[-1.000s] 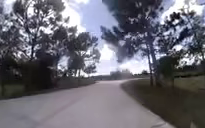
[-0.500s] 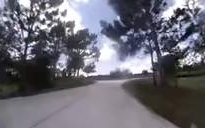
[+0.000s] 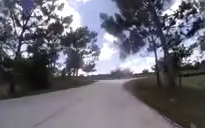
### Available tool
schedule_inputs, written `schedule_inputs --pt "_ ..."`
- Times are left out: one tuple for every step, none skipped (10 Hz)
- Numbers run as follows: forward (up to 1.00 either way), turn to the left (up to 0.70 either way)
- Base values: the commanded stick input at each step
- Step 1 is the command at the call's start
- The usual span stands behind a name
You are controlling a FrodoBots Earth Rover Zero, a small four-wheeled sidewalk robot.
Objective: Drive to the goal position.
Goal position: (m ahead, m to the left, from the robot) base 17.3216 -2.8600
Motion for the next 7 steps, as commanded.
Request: schedule_inputs --pt "0.85 0.0" --pt "0.85 0.0" --pt "0.85 0.0" --pt "0.85 0.0" --pt "0.85 0.0" --pt "0.85 0.0" --pt "0.85 0.0"
